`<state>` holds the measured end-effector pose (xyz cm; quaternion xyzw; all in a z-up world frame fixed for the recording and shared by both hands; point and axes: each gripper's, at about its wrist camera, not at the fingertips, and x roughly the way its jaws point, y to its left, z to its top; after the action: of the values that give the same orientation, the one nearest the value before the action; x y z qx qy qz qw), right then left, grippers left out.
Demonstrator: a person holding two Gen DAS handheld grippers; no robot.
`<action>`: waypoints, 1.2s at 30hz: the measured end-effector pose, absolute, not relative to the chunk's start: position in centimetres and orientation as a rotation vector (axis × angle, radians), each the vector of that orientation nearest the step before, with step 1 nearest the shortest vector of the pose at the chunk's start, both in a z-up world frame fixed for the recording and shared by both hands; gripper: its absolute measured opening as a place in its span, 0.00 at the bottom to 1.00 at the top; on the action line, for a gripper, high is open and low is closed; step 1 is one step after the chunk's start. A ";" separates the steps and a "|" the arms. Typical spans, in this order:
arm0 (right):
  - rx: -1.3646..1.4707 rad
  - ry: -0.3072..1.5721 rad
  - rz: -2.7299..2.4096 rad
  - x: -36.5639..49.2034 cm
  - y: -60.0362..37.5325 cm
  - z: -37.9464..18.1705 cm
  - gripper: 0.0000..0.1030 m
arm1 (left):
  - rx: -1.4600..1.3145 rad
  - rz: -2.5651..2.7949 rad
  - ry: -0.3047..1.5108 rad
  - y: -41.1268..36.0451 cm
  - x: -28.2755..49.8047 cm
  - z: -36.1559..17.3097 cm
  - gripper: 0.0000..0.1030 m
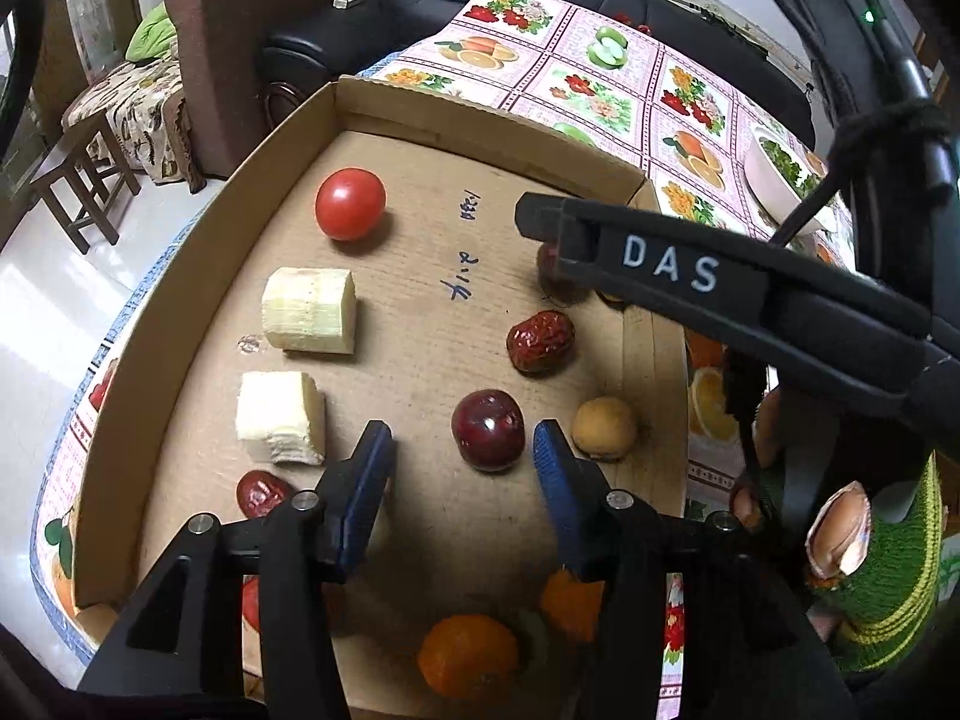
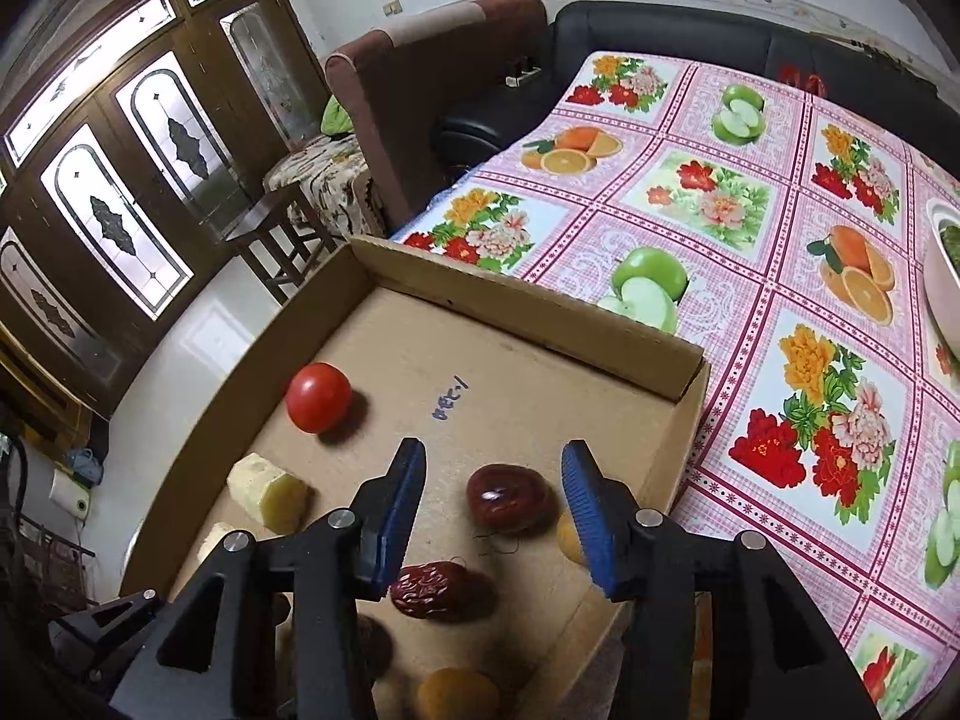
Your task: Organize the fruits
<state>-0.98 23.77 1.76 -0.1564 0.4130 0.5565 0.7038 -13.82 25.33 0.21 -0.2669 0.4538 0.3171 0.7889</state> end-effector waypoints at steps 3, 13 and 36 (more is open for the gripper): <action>-0.350 0.909 1.244 -1.2 23.2 2.3 0.48 | -0.570 0.684 0.971 25.0 -14.4 0.4 0.46; -0.372 0.843 1.314 -3.3 19.9 4.6 0.49 | -0.510 0.700 0.974 22.4 -16.3 1.7 0.49; -0.656 0.609 1.636 -10.8 5.9 4.3 0.66 | -0.371 0.759 0.925 13.9 -23.5 3.8 0.57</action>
<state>-10.78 5.89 4.31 -0.2823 0.2624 0.7047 0.5957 -23.55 13.89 3.76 -0.1736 0.4329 0.3550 0.8102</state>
